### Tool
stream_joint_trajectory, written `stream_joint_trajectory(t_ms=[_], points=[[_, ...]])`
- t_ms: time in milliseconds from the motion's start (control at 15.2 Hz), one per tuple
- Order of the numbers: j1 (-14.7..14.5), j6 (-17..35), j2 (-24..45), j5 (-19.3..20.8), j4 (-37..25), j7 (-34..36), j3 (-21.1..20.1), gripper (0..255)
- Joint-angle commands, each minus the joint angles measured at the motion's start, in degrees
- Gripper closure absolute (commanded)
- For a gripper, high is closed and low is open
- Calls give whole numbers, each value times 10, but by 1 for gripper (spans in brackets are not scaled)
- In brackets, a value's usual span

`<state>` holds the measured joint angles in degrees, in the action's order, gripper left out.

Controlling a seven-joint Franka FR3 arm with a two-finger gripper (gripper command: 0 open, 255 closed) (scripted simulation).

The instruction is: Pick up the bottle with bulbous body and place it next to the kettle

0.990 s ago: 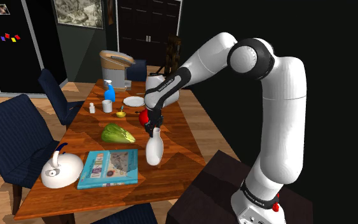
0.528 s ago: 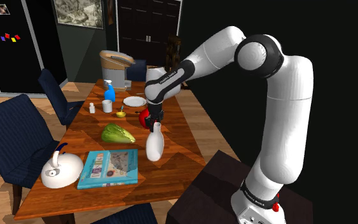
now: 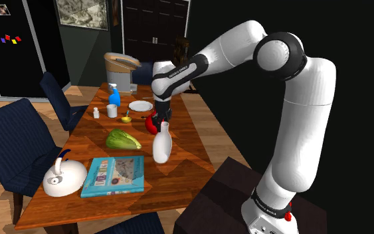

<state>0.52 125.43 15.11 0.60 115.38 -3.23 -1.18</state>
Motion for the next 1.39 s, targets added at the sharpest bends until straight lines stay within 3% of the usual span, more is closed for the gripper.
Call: stream_joint_trajectory(t_ms=[0, 1320], points=[[1, -15, -9, 0, -6, -1, 0, 255], [1, -155, -72, -2, -82, -3, 0, 255]])
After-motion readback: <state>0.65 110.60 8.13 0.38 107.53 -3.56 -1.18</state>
